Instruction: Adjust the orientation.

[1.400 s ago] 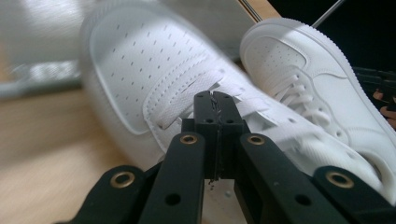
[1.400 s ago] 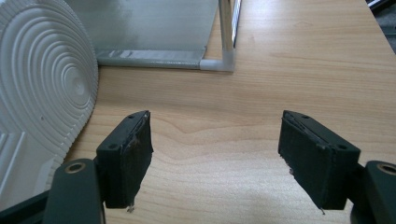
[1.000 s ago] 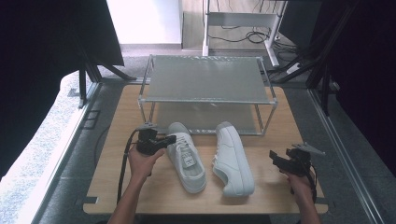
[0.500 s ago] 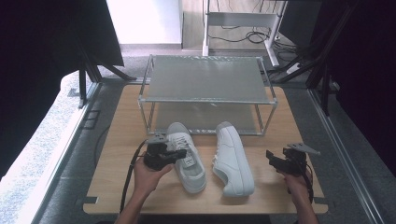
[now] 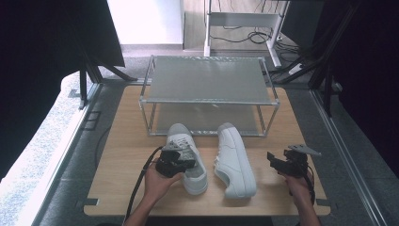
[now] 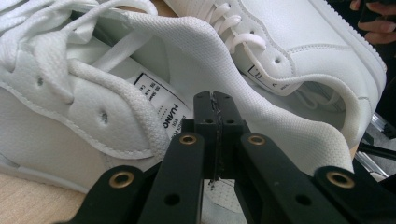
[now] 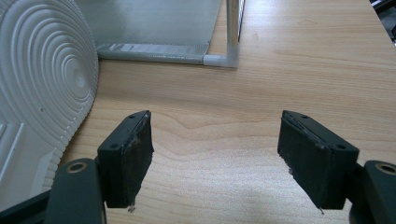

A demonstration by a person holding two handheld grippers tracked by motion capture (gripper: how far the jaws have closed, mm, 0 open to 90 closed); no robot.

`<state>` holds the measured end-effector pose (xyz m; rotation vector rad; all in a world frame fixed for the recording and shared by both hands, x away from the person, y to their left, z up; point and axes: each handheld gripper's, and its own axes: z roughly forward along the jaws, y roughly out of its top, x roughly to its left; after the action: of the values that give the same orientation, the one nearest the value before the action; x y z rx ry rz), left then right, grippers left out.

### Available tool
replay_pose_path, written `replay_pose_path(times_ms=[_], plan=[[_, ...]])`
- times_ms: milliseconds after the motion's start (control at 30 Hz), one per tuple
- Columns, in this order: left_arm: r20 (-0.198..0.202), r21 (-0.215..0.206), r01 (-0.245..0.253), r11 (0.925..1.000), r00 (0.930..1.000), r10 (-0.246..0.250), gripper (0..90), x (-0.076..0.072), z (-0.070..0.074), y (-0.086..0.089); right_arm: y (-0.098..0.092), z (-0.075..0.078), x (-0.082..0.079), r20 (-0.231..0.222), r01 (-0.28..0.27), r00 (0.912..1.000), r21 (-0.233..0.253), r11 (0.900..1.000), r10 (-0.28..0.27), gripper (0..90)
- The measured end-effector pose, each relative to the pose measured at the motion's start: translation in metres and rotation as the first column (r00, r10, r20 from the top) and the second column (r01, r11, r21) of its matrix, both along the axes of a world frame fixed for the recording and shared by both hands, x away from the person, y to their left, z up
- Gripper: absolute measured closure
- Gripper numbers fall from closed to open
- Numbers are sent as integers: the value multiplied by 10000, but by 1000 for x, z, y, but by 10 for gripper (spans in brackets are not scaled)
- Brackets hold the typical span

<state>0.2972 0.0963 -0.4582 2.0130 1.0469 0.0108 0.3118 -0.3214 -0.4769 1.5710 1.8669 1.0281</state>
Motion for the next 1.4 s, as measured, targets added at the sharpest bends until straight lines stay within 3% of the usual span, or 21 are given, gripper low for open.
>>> replay_pose_path(times_ms=[267, 467, 967, 1167, 1400], plan=[[1, 264, -132, 9996, 9999, 132, 900, -5, 2, 9, -1, -2, 1, -77, -53, 10000, 38, 10000, 54, 266], [-215, 122, -153, 9998, 9996, 155, 900, -9, 2, 22, -4, -1, 1, -21, -30, 10000, 120, 9999, 30, 266], [-837, 36, -315, 9995, 9960, 316, 900, 1, 5, 62, -2, -1, 1, -18, -32, 10000, 61, 10000, 32, 266], [-857, 118, -951, 9954, 9917, 958, 885, 4, 5, 85, -1, -2, 1, -55, -38, 10000, 22, 10000, 38, 266], [-959, -456, -571, 9973, 9940, 526, 824, 4, 5, 86, 2, -3, 2, -105, -170, 9998, -93, 9998, 169, 267]])
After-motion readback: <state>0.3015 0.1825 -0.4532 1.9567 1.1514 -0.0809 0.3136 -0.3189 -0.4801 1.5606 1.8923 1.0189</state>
